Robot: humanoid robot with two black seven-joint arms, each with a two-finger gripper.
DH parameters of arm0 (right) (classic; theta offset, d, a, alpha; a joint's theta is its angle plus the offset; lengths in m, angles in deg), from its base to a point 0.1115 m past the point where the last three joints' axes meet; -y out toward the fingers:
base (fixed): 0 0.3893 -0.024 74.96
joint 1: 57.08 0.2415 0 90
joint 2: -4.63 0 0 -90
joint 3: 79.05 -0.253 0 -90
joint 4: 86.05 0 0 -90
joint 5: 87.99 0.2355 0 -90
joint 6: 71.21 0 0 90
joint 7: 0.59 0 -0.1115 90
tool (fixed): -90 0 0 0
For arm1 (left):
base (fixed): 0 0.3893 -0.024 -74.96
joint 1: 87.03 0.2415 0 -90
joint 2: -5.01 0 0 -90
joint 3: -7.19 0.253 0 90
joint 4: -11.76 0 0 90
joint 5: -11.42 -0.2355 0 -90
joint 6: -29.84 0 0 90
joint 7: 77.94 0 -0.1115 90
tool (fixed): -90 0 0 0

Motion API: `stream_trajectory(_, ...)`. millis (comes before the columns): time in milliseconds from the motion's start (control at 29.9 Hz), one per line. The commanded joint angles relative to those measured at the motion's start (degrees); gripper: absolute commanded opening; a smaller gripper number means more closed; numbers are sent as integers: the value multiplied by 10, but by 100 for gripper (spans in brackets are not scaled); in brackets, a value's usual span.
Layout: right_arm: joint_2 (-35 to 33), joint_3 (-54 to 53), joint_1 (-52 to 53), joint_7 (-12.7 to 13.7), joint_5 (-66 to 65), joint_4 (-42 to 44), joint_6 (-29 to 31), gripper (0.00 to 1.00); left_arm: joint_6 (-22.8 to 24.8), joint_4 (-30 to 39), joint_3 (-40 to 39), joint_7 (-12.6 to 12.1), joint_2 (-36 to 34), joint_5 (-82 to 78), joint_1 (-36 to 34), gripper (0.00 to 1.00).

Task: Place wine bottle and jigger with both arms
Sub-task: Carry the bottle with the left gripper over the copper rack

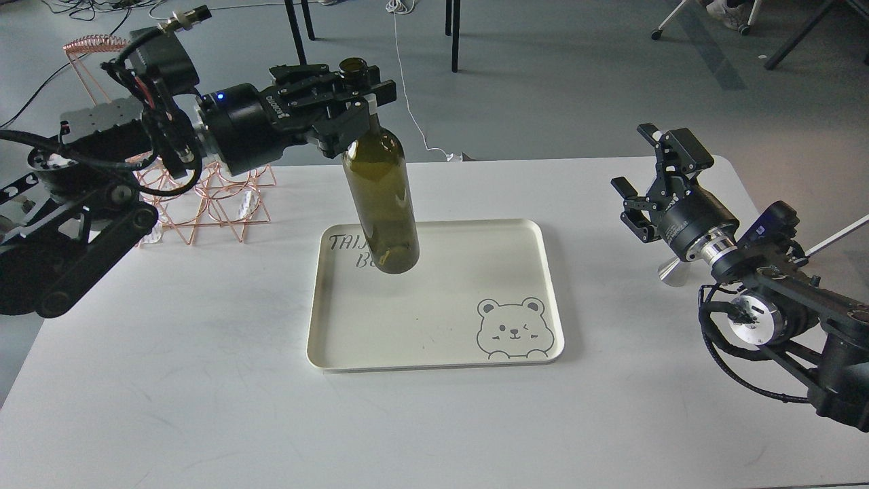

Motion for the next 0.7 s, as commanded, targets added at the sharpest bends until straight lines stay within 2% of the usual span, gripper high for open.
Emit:
stream_trajectory(0,3,0,-3,0,-1,1,0,99,23,-9,3,0,-52,39,-64,13)
stream_trajectory(100,4,0,-3,0,-1,0,0,99,57,-47,3,0,-86,52,-100,13)
stream_trajectory(200,4,0,-3,0,-1,1,0,99,65,-105,3,0,-103,54,-126,13)
stream_trajectory(367,6,0,-3,0,-1,1,0,99,64,-194,7,0,-121,48,-140,13)
stream_trajectory(501,6,0,-3,0,-2,1,0,99,50,-237,56,0,-121,45,-146,13)
stream_trajectory(668,6,0,-4,0,-2,1,0,99,24,-256,91,0,-121,48,-150,13)
